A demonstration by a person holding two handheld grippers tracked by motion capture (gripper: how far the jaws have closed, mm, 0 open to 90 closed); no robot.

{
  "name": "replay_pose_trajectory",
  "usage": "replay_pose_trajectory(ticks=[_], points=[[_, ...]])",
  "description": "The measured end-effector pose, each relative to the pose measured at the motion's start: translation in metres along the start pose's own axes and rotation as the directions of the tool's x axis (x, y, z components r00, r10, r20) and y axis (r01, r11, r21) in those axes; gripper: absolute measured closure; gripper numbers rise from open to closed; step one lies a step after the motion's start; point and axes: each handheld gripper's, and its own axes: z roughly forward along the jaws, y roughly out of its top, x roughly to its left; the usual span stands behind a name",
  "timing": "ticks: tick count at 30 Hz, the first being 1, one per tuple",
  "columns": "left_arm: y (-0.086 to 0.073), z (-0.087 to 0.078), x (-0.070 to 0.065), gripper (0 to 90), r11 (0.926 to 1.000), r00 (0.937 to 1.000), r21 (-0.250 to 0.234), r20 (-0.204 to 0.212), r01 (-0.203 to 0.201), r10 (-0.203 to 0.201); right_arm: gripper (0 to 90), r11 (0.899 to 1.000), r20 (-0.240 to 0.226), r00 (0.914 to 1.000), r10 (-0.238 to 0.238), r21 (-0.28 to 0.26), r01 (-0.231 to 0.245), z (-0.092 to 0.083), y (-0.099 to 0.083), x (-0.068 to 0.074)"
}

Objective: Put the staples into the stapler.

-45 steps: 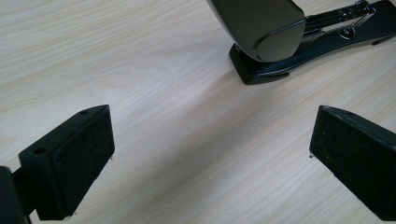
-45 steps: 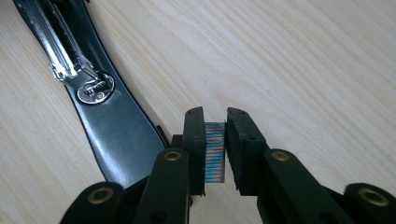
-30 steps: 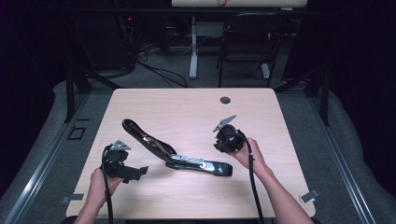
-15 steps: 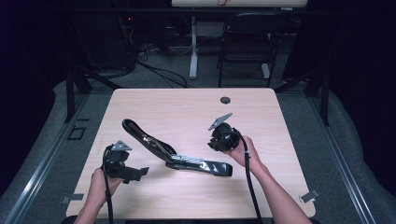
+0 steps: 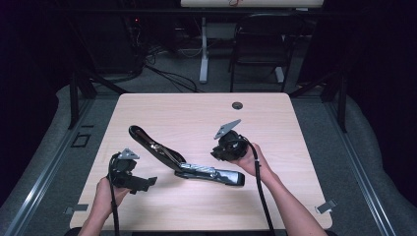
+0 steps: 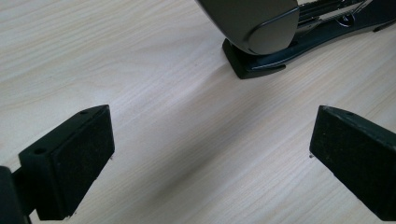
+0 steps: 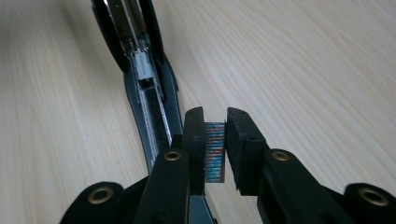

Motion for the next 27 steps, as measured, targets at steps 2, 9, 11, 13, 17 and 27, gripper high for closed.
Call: replay_pose_trajectory(ticks=[2, 9, 11, 13, 17, 27], points=[[0.000, 0.000, 0.000, 0.0, 1.0000, 1.0000, 0.001, 0.001, 0.000, 0.000, 78.3, 1.000, -0.022, 0.9997, -0.008, -0.009, 0.008, 0.002, 0.003, 0.001], [0.000, 0.000, 0.001, 0.1, 1.0000, 1.0000, 0.002, -0.003, 0.002, -0.002, 78.2, 0.999, -0.098, 0.9939, -0.050, -0.014, 0.049, 0.013, 0.009, 0.010], [0.000, 0.000, 0.001, 0.1, 1.0000, 1.0000, 0.003, -0.004, -0.001, 0.001, 78.3, 0.998, -0.115, 0.9913, -0.063, -0.015, 0.062, 0.014, 0.010, 0.012], [0.000, 0.000, 0.000, 0.1, 1.0000, 1.0000, 0.005, -0.004, -0.004, 0.004, 78.2, 0.998, -0.125, 0.9899, -0.067, -0.014, 0.066, 0.016, 0.010, 0.015], [0.000, 0.000, 0.000, 0.0, 1.0000, 1.0000, 0.006, -0.002, -0.003, 0.003, 78.2, 0.997, -0.144, 0.9861, -0.082, 0.002, 0.084, 0.022, 0.008, 0.018], [0.000, 0.000, 0.001, 0.1, 1.0000, 1.0000, 0.008, -0.001, -0.004, 0.004, 78.2, 0.989, -0.137, 0.9826, -0.126, 0.059, 0.135, 0.030, 0.005, 0.022]])
